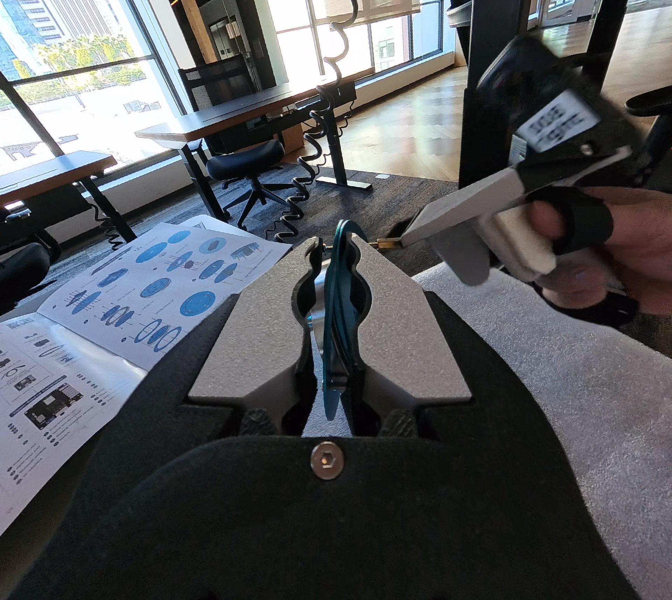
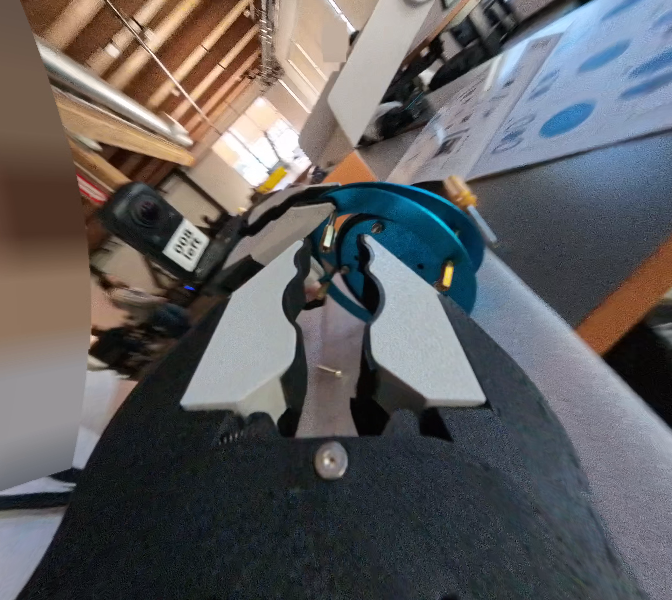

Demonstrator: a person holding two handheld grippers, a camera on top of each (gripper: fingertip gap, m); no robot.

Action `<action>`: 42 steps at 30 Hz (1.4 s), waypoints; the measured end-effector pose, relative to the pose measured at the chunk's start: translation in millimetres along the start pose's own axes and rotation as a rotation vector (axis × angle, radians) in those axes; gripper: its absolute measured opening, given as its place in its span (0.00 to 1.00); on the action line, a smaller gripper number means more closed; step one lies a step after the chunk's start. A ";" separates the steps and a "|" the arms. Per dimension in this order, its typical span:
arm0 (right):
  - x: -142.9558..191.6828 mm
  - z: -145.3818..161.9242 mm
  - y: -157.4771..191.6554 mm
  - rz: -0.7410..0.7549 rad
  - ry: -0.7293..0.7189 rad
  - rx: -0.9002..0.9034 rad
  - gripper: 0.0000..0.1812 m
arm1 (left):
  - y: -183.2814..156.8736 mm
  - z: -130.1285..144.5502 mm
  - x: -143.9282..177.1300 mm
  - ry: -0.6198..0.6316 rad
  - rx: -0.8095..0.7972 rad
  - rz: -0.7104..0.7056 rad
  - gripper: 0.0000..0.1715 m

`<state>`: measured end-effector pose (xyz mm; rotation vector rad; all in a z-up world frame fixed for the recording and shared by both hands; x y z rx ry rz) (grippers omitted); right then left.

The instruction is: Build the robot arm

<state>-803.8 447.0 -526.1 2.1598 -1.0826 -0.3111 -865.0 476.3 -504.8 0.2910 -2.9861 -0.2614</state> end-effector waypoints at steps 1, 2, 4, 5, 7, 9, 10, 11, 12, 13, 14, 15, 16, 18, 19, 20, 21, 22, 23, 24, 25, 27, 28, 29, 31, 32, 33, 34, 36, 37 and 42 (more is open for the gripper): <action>3.4 -5.2 1.7 0.087 -0.042 0.187 0.15 | 0.3 0.1 0.2 -0.001 0.003 0.000 0.06; 6.0 -8.8 4.8 0.163 -0.073 0.365 0.15 | 0.4 0.1 0.1 -0.001 0.005 0.001 0.06; 6.1 -10.0 12.9 0.266 -0.084 0.656 0.15 | -0.1 -0.2 -0.4 0.002 0.001 0.001 0.06; 3.9 -7.5 15.1 0.298 -0.062 0.752 0.14 | -0.4 -0.4 -0.6 0.004 -0.003 0.000 0.06; -1.2 -3.0 14.5 0.341 -0.022 0.828 0.09 | -0.6 -0.4 -0.5 0.005 -0.004 0.000 0.06; -4.6 0.6 11.3 0.348 0.014 0.805 0.03 | -0.1 -0.2 -0.2 0.004 -0.001 -0.002 0.06; -4.8 0.5 12.6 0.333 0.009 0.767 0.02 | 0.1 -0.1 0.1 0.003 0.001 -0.002 0.06; -4.5 0.7 13.1 0.316 0.008 0.723 0.02 | 0.2 -0.2 0.5 0.002 0.002 -0.001 0.06; -4.3 1.1 12.5 0.289 0.013 0.654 0.02 | 0.1 -0.2 0.8 0.001 0.003 0.001 0.06; -4.0 1.5 11.1 0.241 0.031 0.521 0.02 | 0.2 -0.1 0.9 0.002 0.001 -0.001 0.06; -3.9 0.8 8.7 0.171 0.051 0.319 0.02 | 0.3 -0.2 0.8 0.003 -0.002 -0.004 0.06; -3.9 1.6 6.0 0.082 0.079 0.073 0.02 | 0.5 -0.1 0.5 0.003 -0.002 -0.007 0.06; -3.2 1.7 3.8 -0.025 0.115 -0.184 0.02 | 0.7 0.0 0.2 0.002 0.000 -0.007 0.06; -1.0 4.4 2.3 -0.144 0.135 -0.395 0.02 | -0.1 -0.3 -0.2 0.004 -0.003 -0.002 0.06; 0.5 5.3 2.6 -0.123 0.114 -0.302 0.02 | -1.3 -0.9 -0.4 0.008 -0.012 0.001 0.06; 2.4 4.2 2.9 -0.066 0.085 -0.165 0.02 | -2.3 -1.1 -0.7 0.011 -0.025 -0.002 0.06; 4.0 -0.3 3.6 -0.002 0.040 -0.005 0.08 | -2.6 -1.1 -0.8 0.013 -0.034 -0.006 0.06; 6.5 -6.2 4.2 0.079 -0.004 0.155 0.11 | -2.1 -1.1 -0.7 0.013 -0.031 -0.006 0.06; 9.3 -12.3 7.1 0.144 -0.047 0.301 0.10 | -1.3 -0.8 -0.5 0.011 -0.023 -0.005 0.06; 10.7 -16.3 11.9 0.182 -0.066 0.424 0.04 | -0.6 -0.6 -0.1 0.008 -0.017 -0.004 0.06; 10.2 -17.6 14.7 0.215 -0.056 0.521 0.00 | -0.3 -0.5 0.0 0.007 -0.014 -0.003 0.06; 5.9 -16.8 15.0 0.259 -0.004 0.615 0.00 | -0.8 -0.8 -0.2 0.011 -0.021 -0.004 0.06; 4.3 -16.3 14.3 0.267 0.020 0.626 0.02 | -1.0 -0.7 -0.4 0.012 -0.024 -0.005 0.06; 3.6 -16.4 15.1 0.265 0.027 0.632 0.07 | -0.8 -0.7 -0.4 0.011 -0.023 -0.006 0.06; 4.2 -17.1 15.1 0.286 0.032 0.675 0.08 | 0.4 -0.3 0.2 0.007 -0.011 -0.003 0.06; 4.1 -15.3 13.7 0.304 0.051 0.721 0.08 | 1.0 -0.1 0.7 0.008 -0.006 -0.002 0.06; 3.9 -13.2 10.9 0.333 0.078 0.764 0.10 | 1.1 -0.1 1.0 0.009 -0.004 -0.002 0.06; 4.2 -11.9 10.2 0.353 0.090 0.793 0.11 | 0.9 -0.2 0.9 0.009 -0.005 -0.003 0.06; 6.0 -11.8 14.8 0.357 0.074 0.815 0.11 | 0.5 -0.3 -0.2 0.009 -0.007 -0.002 0.06; 6.3 -11.7 16.8 0.357 0.067 0.819 0.11 | 0.4 -0.4 -0.6 0.008 -0.005 -0.001 0.06; 3.3 -5.9 12.7 0.396 0.103 0.902 0.03 | 0.9 -0.1 -0.2 0.008 -0.001 -0.002 0.06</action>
Point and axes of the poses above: each gripper's, where its closed fingertips meet, x back along the fingers, z out of its underside, y = z × x across the jaws, the point moved 4 cm from there along x, back along the fingers, and after that the axes turned 12 degrees about z, right-handed, at the moved point
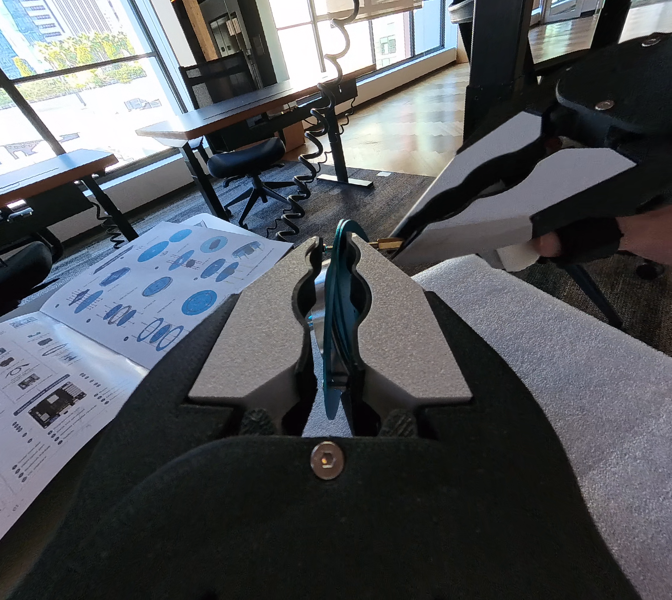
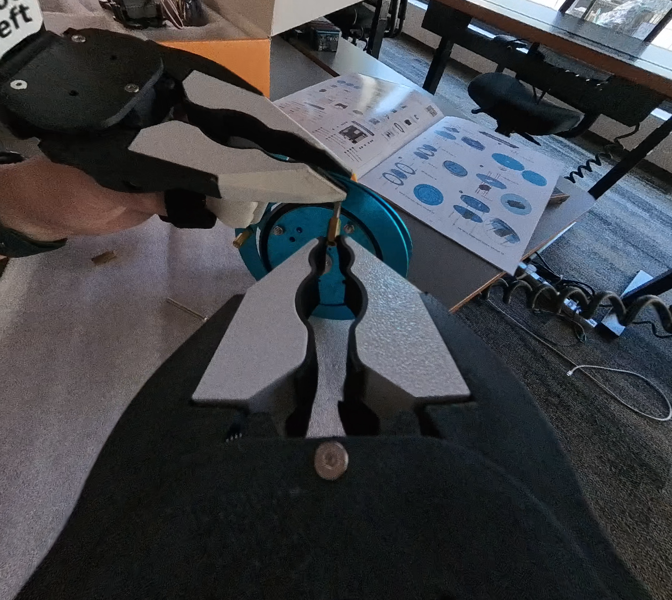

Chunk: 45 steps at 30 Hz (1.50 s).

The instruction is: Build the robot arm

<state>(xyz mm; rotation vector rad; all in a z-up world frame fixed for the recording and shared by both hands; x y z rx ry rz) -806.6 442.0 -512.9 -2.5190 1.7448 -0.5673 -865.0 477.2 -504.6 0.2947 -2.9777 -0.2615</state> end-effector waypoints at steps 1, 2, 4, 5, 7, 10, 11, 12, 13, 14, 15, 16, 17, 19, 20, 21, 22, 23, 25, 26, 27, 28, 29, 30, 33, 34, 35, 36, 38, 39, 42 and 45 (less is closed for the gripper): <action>-0.3 -0.5 0.8 0.002 -0.004 -0.017 0.02 | 0.2 0.1 0.3 0.001 -0.002 -0.002 0.06; -0.8 -0.3 1.7 -0.018 -0.004 -0.068 0.02 | 0.5 0.1 1.0 0.000 -0.004 -0.003 0.06; -2.3 0.7 1.4 -0.162 0.015 -0.388 0.02 | 1.0 0.5 2.3 -0.004 -0.001 -0.003 0.06; -3.2 2.3 0.2 -0.277 0.035 -0.640 0.02 | 1.1 0.5 2.5 -0.004 0.000 -0.005 0.06; -5.4 7.8 -3.6 -0.510 0.061 -1.067 0.02 | 1.0 0.6 1.2 -0.003 -0.001 -0.005 0.06; -2.9 9.2 -4.9 -0.403 -0.013 -0.880 0.02 | -0.7 0.0 -0.8 -0.002 -0.007 0.001 0.06; -0.5 6.1 -5.3 -0.288 -0.048 -0.685 0.04 | -1.0 0.0 -0.7 -0.002 -0.011 0.001 0.06; 3.3 0.9 -5.4 -0.176 -0.096 -0.489 0.07 | -0.6 0.1 -0.2 -0.002 -0.011 -0.001 0.06; 7.3 -5.4 -3.7 -0.089 -0.140 -0.313 0.08 | -0.2 0.3 0.2 -0.002 -0.007 -0.001 0.06; 9.4 -9.9 0.0 -0.029 -0.156 -0.161 0.06 | -0.1 0.3 0.4 -0.003 -0.004 0.000 0.06; 8.0 -10.5 2.4 0.026 -0.134 -0.042 0.04 | -0.2 0.2 0.4 -0.003 -0.005 0.001 0.06; 4.0 -8.3 2.7 0.073 -0.092 0.037 0.04 | -0.5 0.1 0.2 -0.001 -0.009 0.000 0.06; -0.1 -5.6 2.0 0.102 -0.048 0.071 0.08 | -0.8 0.1 0.0 0.001 -0.013 -0.002 0.06; -1.5 -6.6 0.0 0.107 -0.020 0.032 0.07 | -0.7 0.1 0.1 0.000 -0.010 -0.002 0.06; -2.2 -5.5 -0.4 0.096 0.000 0.001 0.07 | -0.5 0.2 0.2 0.000 -0.007 -0.002 0.06; -2.4 -5.0 2.5 0.063 0.010 -0.025 0.03 | -0.5 0.1 0.0 -0.001 -0.005 -0.003 0.06; -2.5 -5.1 2.2 0.060 0.010 -0.056 0.03 | -0.5 0.3 -0.1 -0.001 -0.006 -0.005 0.06; -2.6 -4.9 2.1 0.047 0.008 -0.098 0.02 | -0.4 0.3 -0.1 -0.001 -0.006 -0.006 0.06; -3.2 -3.9 0.2 -0.036 0.011 -0.312 0.02 | -0.3 0.4 0.3 -0.006 -0.001 -0.008 0.06; -3.9 -3.1 -1.4 -0.108 0.016 -0.483 0.02 | -0.1 0.4 0.4 -0.007 0.001 -0.010 0.06; -5.0 -1.2 -3.0 -0.196 0.024 -0.683 0.02 | 0.1 0.6 0.4 -0.008 0.001 -0.012 0.06; -6.2 1.5 -4.3 -0.293 0.029 -0.901 0.02 | 0.1 0.6 0.3 -0.010 0.002 -0.014 0.06; -7.3 4.4 -5.4 -0.393 0.034 -1.101 0.02 | 0.0 0.7 0.1 -0.012 0.004 -0.014 0.06; -7.9 6.9 -5.5 -0.469 0.030 -1.245 0.02 | -0.3 0.6 -0.1 -0.014 0.002 -0.014 0.06; -5.9 8.8 -3.5 -0.447 -0.018 -1.198 0.02 | -2.8 -0.3 -0.3 -0.012 -0.020 -0.014 0.06; -5.1 7.7 -3.1 -0.395 -0.021 -1.115 0.02 | -3.2 -0.6 -0.3 -0.011 -0.028 -0.024 0.06; -4.8 6.4 -2.8 -0.352 -0.023 -1.039 0.02 | -3.4 -0.8 0.0 -0.009 -0.035 -0.036 0.06; -4.7 5.4 -2.6 -0.327 -0.023 -0.990 0.02 | -3.2 -0.8 0.3 -0.010 -0.029 -0.044 0.06; -4.7 5.0 -2.2 -0.326 -0.020 -0.977 0.02 | -2.2 -0.5 1.1 -0.018 0.001 -0.042 0.07; -4.7 5.2 -2.0 -0.334 -0.020 -0.985 0.02 | -2.1 -0.4 1.4 -0.020 0.012 -0.033 0.07; -4.5 5.1 -2.3 -0.330 -0.018 -0.961 0.02 | -1.6 -0.4 1.5 -0.019 0.015 -0.036 0.08; -4.0 4.1 -2.2 -0.315 -0.014 -0.921 0.02 | -0.8 -0.9 2.5 -0.010 -0.007 -0.060 0.10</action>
Point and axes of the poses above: each gripper's, where its closed fingertips meet, x back along the fingers, z out of its underside, y = z × x across the jaws, the point moved 4 cm from there along x, back along the fingers, and after that the axes turned 12 degrees about z, right-handed, at the moved point
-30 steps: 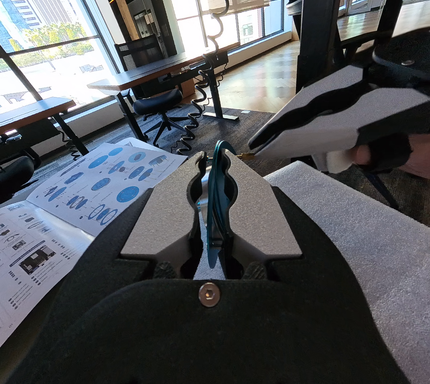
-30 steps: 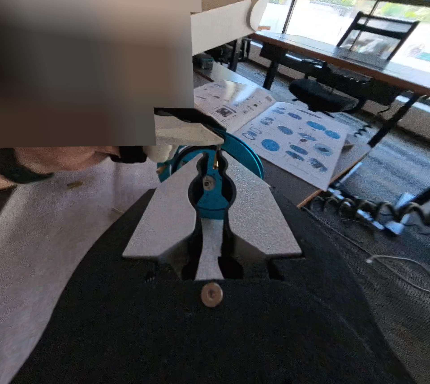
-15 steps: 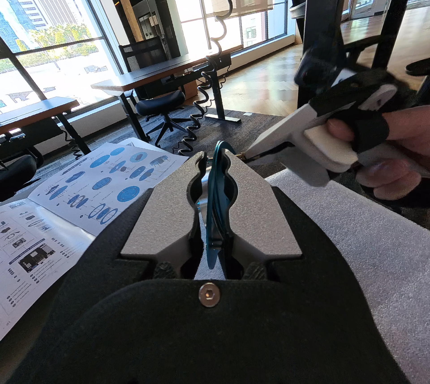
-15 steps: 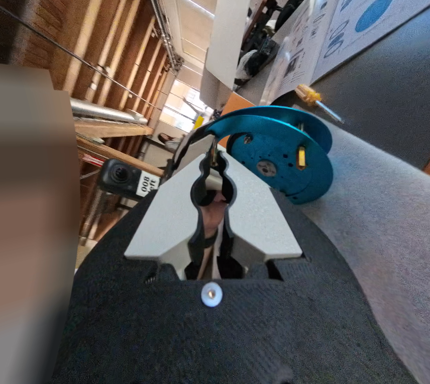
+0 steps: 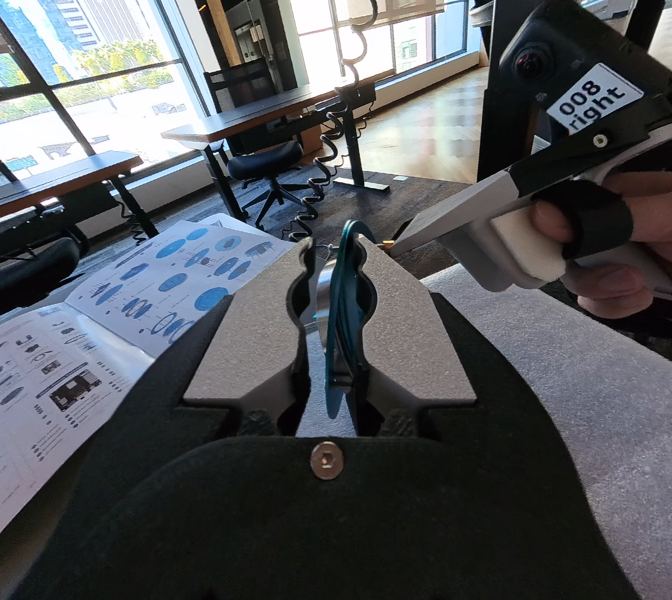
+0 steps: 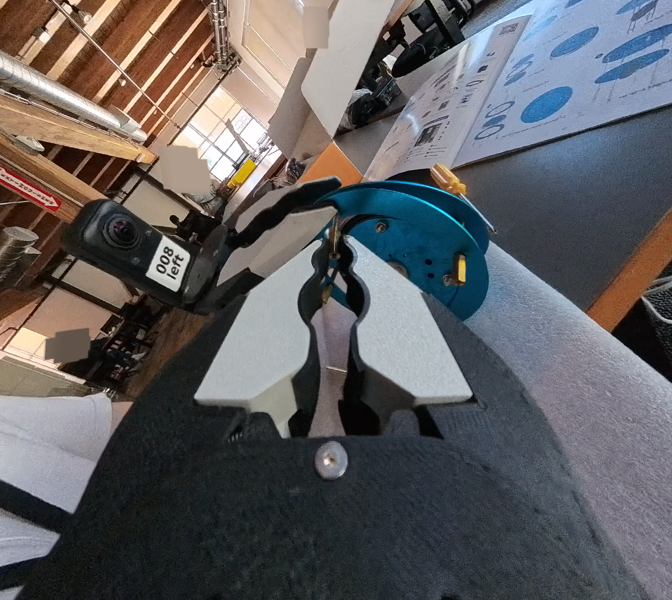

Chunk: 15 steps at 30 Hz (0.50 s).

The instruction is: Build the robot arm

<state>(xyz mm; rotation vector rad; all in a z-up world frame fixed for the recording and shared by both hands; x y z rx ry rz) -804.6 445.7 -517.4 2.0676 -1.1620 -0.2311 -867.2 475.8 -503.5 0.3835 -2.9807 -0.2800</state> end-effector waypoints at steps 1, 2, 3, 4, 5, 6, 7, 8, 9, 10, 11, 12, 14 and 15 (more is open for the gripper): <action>0.0 0.2 0.2 0.003 0.001 0.010 0.02 | -1.6 0.3 -0.6 -0.001 0.005 0.014 0.07; 0.2 0.1 0.0 0.006 0.002 0.014 0.02 | -2.6 0.3 -1.1 -0.004 0.013 0.025 0.06; 0.6 -0.3 -0.2 0.007 0.002 0.015 0.02 | -2.7 0.4 -1.4 -0.006 0.027 0.034 0.06; 0.9 -0.5 -0.4 0.004 0.004 0.014 0.02 | -2.3 0.5 -1.7 -0.008 0.052 0.048 0.06; 1.0 -0.6 -0.6 0.001 0.005 0.019 0.02 | -1.7 0.5 -1.7 -0.012 0.082 0.064 0.06; 0.9 -0.7 -0.4 -0.003 0.007 0.032 0.02 | -0.9 0.6 -1.5 -0.016 0.107 0.079 0.06; 0.9 -0.7 0.1 -0.006 0.012 0.059 0.03 | -0.4 0.8 -1.3 -0.020 0.126 0.089 0.06; 1.2 -0.9 0.6 -0.004 0.016 0.100 0.03 | -0.1 1.1 -1.2 -0.025 0.140 0.094 0.06; 2.0 -1.7 0.3 0.016 0.015 0.148 0.04 | 0.2 1.4 -1.2 -0.027 0.145 0.093 0.06; 3.0 -2.8 0.1 0.046 0.007 0.207 0.04 | 0.4 1.5 -1.2 -0.026 0.140 0.088 0.06; 3.8 -3.5 1.1 0.075 0.002 0.272 0.03 | 0.1 1.5 -1.4 -0.024 0.131 0.083 0.06; 4.0 -3.3 2.9 0.101 0.001 0.333 0.03 | -0.2 1.5 -1.7 -0.022 0.122 0.077 0.06; 3.6 -2.6 4.7 0.144 0.005 0.394 0.03 | -0.4 1.5 -1.8 -0.021 0.105 0.068 0.06; 3.4 -2.6 4.6 0.137 0.009 0.354 0.03 | -0.3 1.6 -1.5 -0.024 0.104 0.067 0.06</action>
Point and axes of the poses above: each gripper's, where its closed fingertips meet, x back along the fingers, z out of its underside, y = z × x across the jaws, the point moved 4 cm from there along x, back along the fingers, and after that the axes turned 12 degrees about z, right-handed, at the moved point
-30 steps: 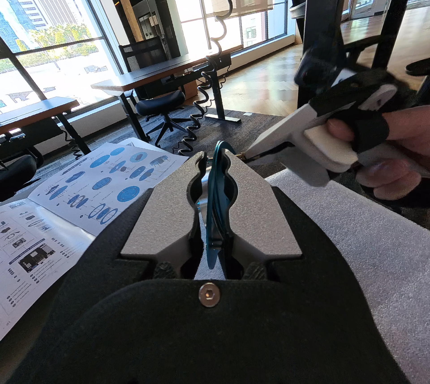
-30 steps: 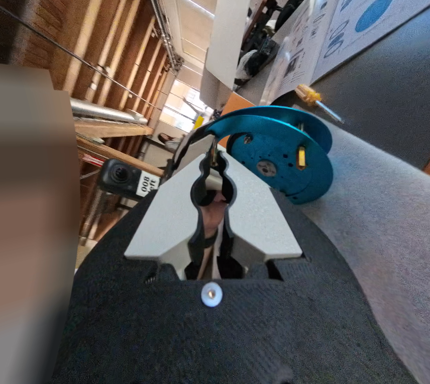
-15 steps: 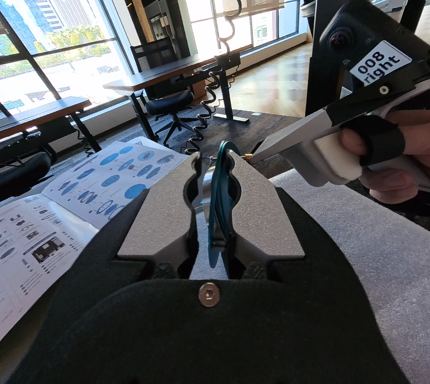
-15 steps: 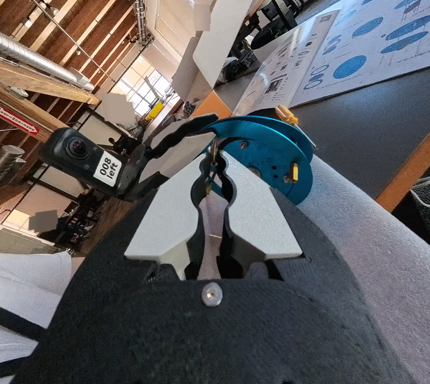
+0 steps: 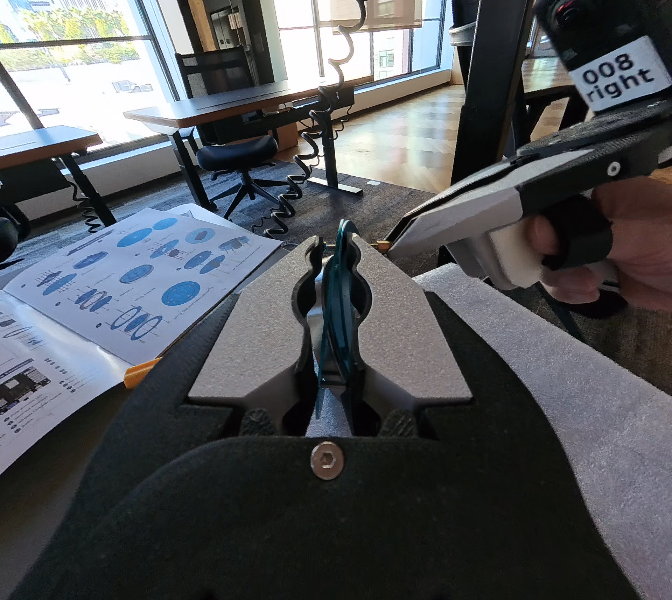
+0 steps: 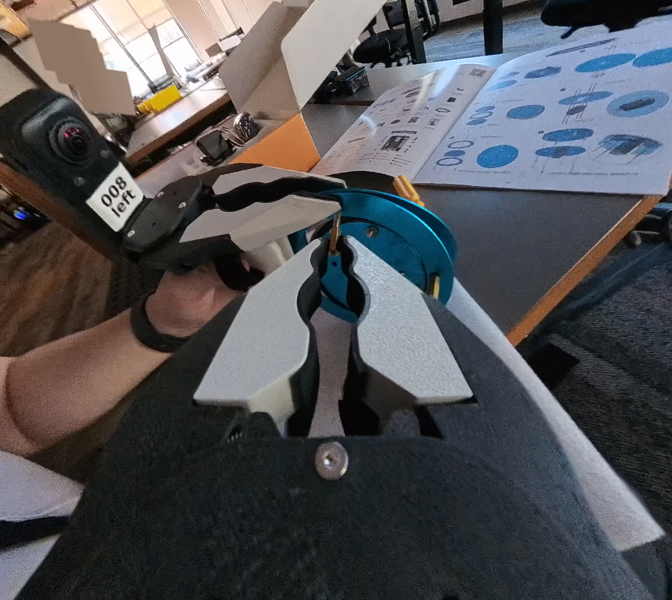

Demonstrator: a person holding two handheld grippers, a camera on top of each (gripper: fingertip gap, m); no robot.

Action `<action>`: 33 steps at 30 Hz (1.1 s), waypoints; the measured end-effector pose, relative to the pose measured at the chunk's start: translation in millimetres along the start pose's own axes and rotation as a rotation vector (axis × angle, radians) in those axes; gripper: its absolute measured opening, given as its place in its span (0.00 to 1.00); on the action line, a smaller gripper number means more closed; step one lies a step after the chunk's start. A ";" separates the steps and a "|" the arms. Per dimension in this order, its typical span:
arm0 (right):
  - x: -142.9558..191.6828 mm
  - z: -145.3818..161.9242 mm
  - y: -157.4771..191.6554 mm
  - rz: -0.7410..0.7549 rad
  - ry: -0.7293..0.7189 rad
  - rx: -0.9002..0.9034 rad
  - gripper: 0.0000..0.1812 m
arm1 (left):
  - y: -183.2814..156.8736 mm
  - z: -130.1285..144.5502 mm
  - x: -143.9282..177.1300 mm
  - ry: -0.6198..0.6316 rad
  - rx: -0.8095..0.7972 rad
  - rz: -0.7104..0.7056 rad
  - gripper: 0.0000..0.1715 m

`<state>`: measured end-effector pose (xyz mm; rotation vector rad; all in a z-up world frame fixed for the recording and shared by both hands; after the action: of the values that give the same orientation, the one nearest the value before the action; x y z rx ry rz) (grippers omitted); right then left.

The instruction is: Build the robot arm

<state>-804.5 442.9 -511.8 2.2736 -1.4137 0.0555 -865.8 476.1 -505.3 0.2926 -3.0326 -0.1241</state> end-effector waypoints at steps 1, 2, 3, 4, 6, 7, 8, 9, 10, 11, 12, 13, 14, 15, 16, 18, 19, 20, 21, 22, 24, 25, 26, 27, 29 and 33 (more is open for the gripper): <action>-0.2 0.2 -1.3 -0.032 0.008 -0.094 0.03 | 0.0 0.2 0.0 -0.004 0.005 -0.001 0.06; -0.8 0.8 -3.4 -0.085 0.022 -0.244 0.02 | 0.1 0.4 0.1 -0.008 0.006 -0.005 0.06; -1.7 2.0 -5.7 -0.164 0.040 -0.436 0.02 | 0.1 0.6 0.0 -0.008 -0.002 -0.011 0.06; -2.9 3.9 -8.2 -0.249 0.059 -0.635 0.02 | 0.0 0.6 -0.3 -0.006 -0.014 -0.017 0.06; -4.8 8.1 -11.4 -0.383 0.074 -0.958 0.02 | -0.1 0.7 -1.1 -0.004 -0.030 -0.026 0.06; -5.4 9.6 -11.3 -0.423 0.073 -1.053 0.02 | -0.1 0.6 -1.1 -0.003 -0.033 -0.027 0.06; -5.4 10.4 -10.9 -0.439 0.065 -1.073 0.02 | -0.3 0.6 -0.9 -0.003 -0.033 -0.025 0.06; -4.8 10.0 -11.1 -0.431 0.045 -1.024 0.02 | -0.6 0.6 -0.7 -0.003 -0.034 -0.022 0.06; -3.3 8.2 -10.8 -0.411 0.022 -0.922 0.04 | -0.8 0.5 -0.6 -0.002 -0.037 -0.022 0.06; -1.2 5.2 -10.5 -0.381 -0.005 -0.782 0.08 | -0.6 0.6 -0.5 0.001 -0.039 -0.025 0.06; 0.8 3.2 -11.5 -0.317 -0.029 -0.600 0.10 | -0.1 0.7 -0.4 0.002 -0.039 -0.027 0.06; 2.5 1.9 -12.3 -0.233 -0.046 -0.400 0.11 | 0.0 0.6 -0.4 0.001 -0.034 -0.025 0.06; 4.2 -0.1 -10.9 -0.162 -0.058 -0.218 0.11 | 0.1 0.6 -0.5 0.000 -0.028 -0.023 0.06; 5.3 -2.7 -7.7 -0.105 -0.065 -0.064 0.11 | 0.2 0.6 -0.6 0.000 -0.026 -0.024 0.06; 5.6 -5.4 -3.6 -0.061 -0.068 0.058 0.09 | -0.1 0.6 -0.9 0.000 -0.027 -0.022 0.06; 4.5 -8.8 2.0 0.004 -0.060 0.222 0.00 | -0.5 0.6 -1.5 0.002 -0.030 -0.020 0.06; 2.5 -8.9 1.3 0.039 -0.048 0.267 0.00 | -0.6 0.5 -1.4 0.003 -0.032 -0.021 0.06; 0.3 -7.8 1.4 0.047 -0.021 0.298 0.00 | 0.1 0.5 -1.1 0.004 -0.033 -0.027 0.06; 0.2 -9.4 1.2 0.050 -0.007 0.300 0.00 | 0.6 0.6 -0.7 0.004 -0.032 -0.027 0.06; 0.4 -10.2 1.2 0.047 0.012 0.294 0.03 | 0.7 0.7 -0.5 0.003 -0.027 -0.025 0.06; 2.0 -11.1 -0.4 0.080 0.035 0.307 0.08 | 0.8 0.8 -0.3 0.005 -0.035 -0.031 0.06; 2.8 -10.2 0.1 0.104 0.043 0.347 0.08 | 0.6 0.7 -0.4 0.007 -0.038 -0.032 0.06; 2.5 -8.0 0.0 0.135 0.059 0.395 0.08 | 0.5 0.6 -0.8 0.007 -0.037 -0.032 0.06; 1.4 -5.8 -0.3 0.166 0.075 0.438 0.08 | 0.4 0.6 -1.1 0.007 -0.035 -0.030 0.06; -0.2 -4.7 3.4 0.178 0.077 0.480 0.03 | 0.6 0.6 -1.4 0.011 -0.034 -0.032 0.06; -2.1 -4.7 1.9 0.097 0.087 0.250 0.03 | 2.1 1.1 0.4 0.006 -0.025 -0.036 0.06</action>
<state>-806.1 445.8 -507.5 2.3641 -1.5438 0.3769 -866.7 478.2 -506.1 0.3452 -3.0183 -0.1628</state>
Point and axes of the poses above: each gripper's, where its closed fingertips meet, x back along the fingers, z out of its underside, y = z × x across the jaws, the point moved 4 cm from there along x, back along the fingers, and after that the axes turned 12 degrees about z, right-handed, at the moved point
